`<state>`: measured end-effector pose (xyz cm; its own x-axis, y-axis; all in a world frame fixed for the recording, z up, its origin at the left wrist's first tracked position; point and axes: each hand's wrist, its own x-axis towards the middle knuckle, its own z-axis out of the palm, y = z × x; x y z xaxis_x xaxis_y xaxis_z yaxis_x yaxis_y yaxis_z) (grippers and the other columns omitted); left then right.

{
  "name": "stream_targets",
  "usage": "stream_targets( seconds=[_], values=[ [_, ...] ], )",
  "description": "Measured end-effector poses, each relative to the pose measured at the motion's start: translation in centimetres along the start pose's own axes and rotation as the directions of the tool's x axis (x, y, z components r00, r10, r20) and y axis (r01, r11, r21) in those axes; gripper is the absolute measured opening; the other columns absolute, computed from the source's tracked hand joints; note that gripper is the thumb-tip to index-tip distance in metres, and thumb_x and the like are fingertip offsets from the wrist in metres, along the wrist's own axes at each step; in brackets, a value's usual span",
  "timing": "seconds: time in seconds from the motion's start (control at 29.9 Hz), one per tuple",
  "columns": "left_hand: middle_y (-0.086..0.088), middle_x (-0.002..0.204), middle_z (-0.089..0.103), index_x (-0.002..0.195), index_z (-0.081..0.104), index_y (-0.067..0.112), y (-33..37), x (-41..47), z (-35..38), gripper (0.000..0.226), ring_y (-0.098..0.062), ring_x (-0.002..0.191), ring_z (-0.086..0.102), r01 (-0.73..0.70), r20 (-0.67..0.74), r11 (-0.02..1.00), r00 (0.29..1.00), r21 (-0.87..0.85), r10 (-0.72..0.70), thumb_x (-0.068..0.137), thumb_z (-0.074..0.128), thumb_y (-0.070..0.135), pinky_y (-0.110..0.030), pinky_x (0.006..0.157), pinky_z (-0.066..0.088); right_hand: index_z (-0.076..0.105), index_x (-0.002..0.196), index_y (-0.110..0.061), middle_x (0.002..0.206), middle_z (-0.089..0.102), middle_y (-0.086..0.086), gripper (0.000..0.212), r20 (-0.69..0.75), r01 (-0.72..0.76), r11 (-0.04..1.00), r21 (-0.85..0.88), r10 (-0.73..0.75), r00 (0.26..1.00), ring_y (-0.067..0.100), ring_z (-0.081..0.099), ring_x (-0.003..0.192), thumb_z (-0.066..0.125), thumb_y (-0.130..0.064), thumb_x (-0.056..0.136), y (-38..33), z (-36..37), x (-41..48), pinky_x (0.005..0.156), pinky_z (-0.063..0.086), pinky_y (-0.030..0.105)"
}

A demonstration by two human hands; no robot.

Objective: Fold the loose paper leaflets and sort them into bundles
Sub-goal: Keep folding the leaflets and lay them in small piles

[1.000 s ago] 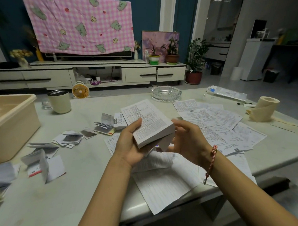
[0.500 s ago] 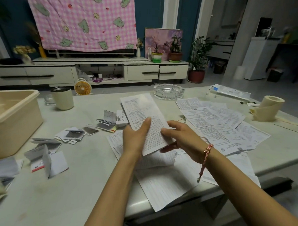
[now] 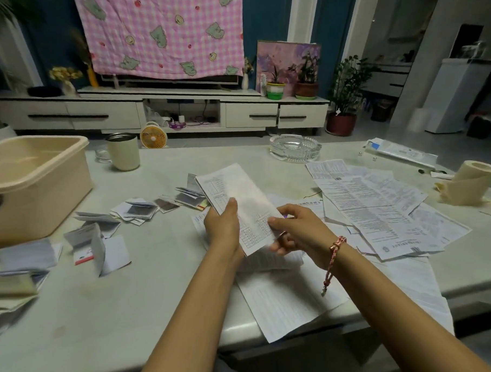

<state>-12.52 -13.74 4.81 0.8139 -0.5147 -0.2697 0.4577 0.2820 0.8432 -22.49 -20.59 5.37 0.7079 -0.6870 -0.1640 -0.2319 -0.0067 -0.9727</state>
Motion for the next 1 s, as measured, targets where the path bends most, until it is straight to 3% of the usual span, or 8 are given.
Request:
stream_targets(
  seconds=[0.23, 0.47, 0.57, 0.64, 0.74, 0.84, 0.94, 1.0],
  values=[
    [-0.019, 0.126, 0.057, 0.131, 0.046, 0.003, -0.5, 0.7, -1.0, 0.037, -0.035, 0.111, 0.057, 0.168, -0.077, 0.986, 0.983, -0.017, -0.169, 0.097, 0.034, -0.001, -0.044, 0.08, 0.045, 0.052, 0.116, -0.002, 0.059, 0.048, 0.01, 0.033, -0.032, -0.086, 0.996, 0.017, 0.087, 0.996, 0.01, 0.048, 0.032, 0.046, 0.012, 0.087, -0.5, 0.9, 2.4, 0.033, 0.037, 0.018],
    [-0.008, 0.078, 0.06, 0.102, 0.053, 0.005, -0.7, 2.5, -1.7, 0.021, -0.019, 0.062, 0.059, 0.197, -0.093, 0.98, 0.977, 0.037, -0.192, 0.098, 0.034, 0.014, -0.025, 0.048, 0.051, 0.051, 0.122, -0.004, 0.075, 0.05, 0.01, 0.034, -0.088, 0.011, 0.985, 0.175, 0.004, 0.996, 0.015, 0.043, 0.051, 0.044, 0.008, 0.091, -2.1, -0.5, 5.4, 0.037, 0.034, 0.017],
    [-0.007, 0.075, 0.058, 0.079, 0.051, 0.007, -0.7, 2.8, -1.7, 0.022, -0.021, 0.063, 0.057, 0.144, -0.1, 0.982, 0.986, 0.119, -0.133, 0.095, 0.036, 0.009, -0.029, 0.055, 0.048, 0.049, 0.126, -0.008, 0.081, 0.05, 0.005, 0.035, -0.165, 0.06, 0.951, 0.304, -0.009, 0.986, 0.012, 0.042, 0.054, 0.045, 0.004, 0.093, -2.3, -1.0, 7.0, 0.036, 0.034, 0.015],
    [-0.008, 0.078, 0.061, 0.074, 0.054, 0.013, -0.9, 4.1, -1.7, 0.022, -0.028, 0.071, 0.059, -0.019, -0.109, 0.958, 0.993, 0.286, 0.052, 0.092, 0.041, 0.008, -0.031, 0.06, 0.045, 0.045, 0.128, -0.01, 0.083, 0.05, 0.005, 0.036, -0.252, 0.087, 0.932, 0.353, 0.006, 0.968, 0.011, 0.041, 0.053, 0.044, 0.002, 0.094, -2.2, -1.1, 8.7, 0.035, 0.034, 0.013],
    [-0.006, 0.105, 0.065, 0.098, 0.063, 0.016, -1.7, 5.2, -1.5, 0.022, -0.026, 0.098, 0.058, -0.259, 0.036, 0.738, 0.952, 0.623, 0.304, 0.093, 0.042, 0.012, -0.025, 0.076, 0.04, 0.039, 0.133, -0.008, 0.081, 0.047, 0.007, 0.039, -0.346, 0.083, 0.917, 0.39, 0.062, 0.936, 0.012, 0.041, 0.054, 0.041, 0.003, 0.095, -1.3, -1.1, 12.0, 0.034, 0.037, 0.011],
    [-0.005, 0.126, 0.056, 0.122, 0.057, 0.018, -2.9, 5.9, -1.5, 0.032, -0.023, 0.117, 0.05, -0.377, 0.222, 0.455, 0.907, 0.806, 0.358, 0.095, 0.04, 0.015, -0.031, 0.096, 0.04, 0.036, 0.136, -0.004, 0.08, 0.046, 0.01, 0.043, -0.384, 0.021, 0.946, 0.323, 0.11, 0.917, 0.014, 0.046, 0.056, 0.041, 0.004, 0.094, -0.6, -1.0, 15.1, 0.035, 0.041, 0.013],
    [-0.007, 0.153, 0.027, 0.142, 0.034, 0.017, -4.1, 6.1, -1.5, 0.044, -0.025, 0.143, 0.016, -0.376, 0.354, 0.08, 0.912, 0.923, 0.209, 0.099, 0.033, 0.022, -0.041, 0.116, 0.013, 0.035, 0.137, -0.006, 0.078, 0.045, 0.009, 0.045, -0.36, -0.037, 0.934, 0.356, 0.174, 0.917, 0.017, 0.05, 0.051, 0.037, 0.007, 0.094, -0.9, -0.5, 17.6, 0.033, 0.044, 0.015],
    [-0.006, 0.159, 0.002, 0.148, 0.018, 0.02, -4.7, 5.8, -1.2, 0.049, -0.025, 0.145, -0.006, -0.342, 0.348, -0.065, 0.933, 0.937, 0.097, 0.101, 0.026, 0.031, -0.047, 0.115, -0.004, 0.039, 0.132, -0.006, 0.076, 0.047, 0.01, 0.04, -0.332, -0.072, 0.931, 0.359, 0.199, 0.922, 0.018, 0.056, 0.037, 0.038, 0.007, 0.094, -1.2, -0.2, 18.8, 0.034, 0.046, 0.017]
  ],
)
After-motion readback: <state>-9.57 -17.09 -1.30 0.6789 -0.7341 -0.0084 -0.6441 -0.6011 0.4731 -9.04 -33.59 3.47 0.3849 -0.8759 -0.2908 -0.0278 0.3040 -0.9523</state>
